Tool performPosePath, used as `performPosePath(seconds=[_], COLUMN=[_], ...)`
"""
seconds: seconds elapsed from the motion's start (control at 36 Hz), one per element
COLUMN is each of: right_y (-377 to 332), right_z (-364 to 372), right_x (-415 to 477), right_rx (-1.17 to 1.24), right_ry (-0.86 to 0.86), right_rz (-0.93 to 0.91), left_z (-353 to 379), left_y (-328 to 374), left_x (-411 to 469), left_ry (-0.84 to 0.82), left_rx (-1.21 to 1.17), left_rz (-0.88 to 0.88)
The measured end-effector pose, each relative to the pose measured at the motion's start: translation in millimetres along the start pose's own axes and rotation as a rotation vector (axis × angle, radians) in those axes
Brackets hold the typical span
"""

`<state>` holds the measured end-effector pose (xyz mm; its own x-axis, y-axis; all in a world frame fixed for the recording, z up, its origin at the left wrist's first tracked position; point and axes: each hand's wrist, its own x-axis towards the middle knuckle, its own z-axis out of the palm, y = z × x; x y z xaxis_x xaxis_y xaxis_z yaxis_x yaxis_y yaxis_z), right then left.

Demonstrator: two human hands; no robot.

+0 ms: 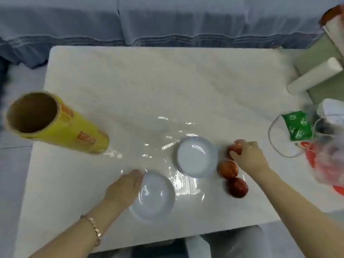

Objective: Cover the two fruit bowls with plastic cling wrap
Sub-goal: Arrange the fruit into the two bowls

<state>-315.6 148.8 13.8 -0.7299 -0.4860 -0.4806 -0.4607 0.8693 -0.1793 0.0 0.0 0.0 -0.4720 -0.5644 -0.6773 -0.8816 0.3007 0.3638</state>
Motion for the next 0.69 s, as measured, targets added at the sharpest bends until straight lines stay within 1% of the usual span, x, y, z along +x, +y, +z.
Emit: performPosePath(seconds=[0.06, 0.11, 0.19, 0.25, 0.33, 0.42, 0.53, 0.58, 0.64, 0.69], right_y=[2.4, 7.5, 20.9, 28.9, 36.4, 35.9, 16.5, -2.8, -26.0, -51.8], right_z=[14.3, 26.0, 41.5, 48.9, 57.3, 57.5, 45.4, 34.5, 25.6, 22.1], right_x=[11.9, 24.2, 39.9, 47.9, 52.3, 46.1, 23.4, 4.4, -20.7, -44.9], right_rx=[-0.055, -0.052, -0.016, 0.018, 0.060, 0.113, 0.213, 0.273, 0.343, 0.399], right_ry=[-0.007, -0.004, 0.024, 0.057, 0.143, 0.223, 0.434, 0.524, 0.547, 0.504], right_rz=[0.096, 0.145, 0.159, 0.131, 0.066, 0.008, -0.118, -0.222, -0.340, -0.444], left_z=[12.5, 21.0, 30.6, 34.8, 41.2, 43.2, 30.4, 19.1, 10.1, 5.2], left_y=[-6.0, -13.0, -25.1, -34.5, -39.4, -39.9, -36.2, -36.4, -35.1, -33.2], left_x=[13.4, 24.4, 35.8, 42.9, 45.2, 45.7, 44.8, 44.1, 39.6, 36.7], left_ry=[-0.018, -0.006, 0.036, 0.085, 0.110, 0.215, 0.379, 0.429, 0.490, 0.526], left_rx=[0.000, -0.034, -0.109, -0.184, -0.296, -0.403, -0.480, -0.496, -0.530, -0.600], left_rz=[0.055, 0.128, 0.242, 0.289, 0.293, 0.266, 0.215, 0.207, 0.191, 0.164])
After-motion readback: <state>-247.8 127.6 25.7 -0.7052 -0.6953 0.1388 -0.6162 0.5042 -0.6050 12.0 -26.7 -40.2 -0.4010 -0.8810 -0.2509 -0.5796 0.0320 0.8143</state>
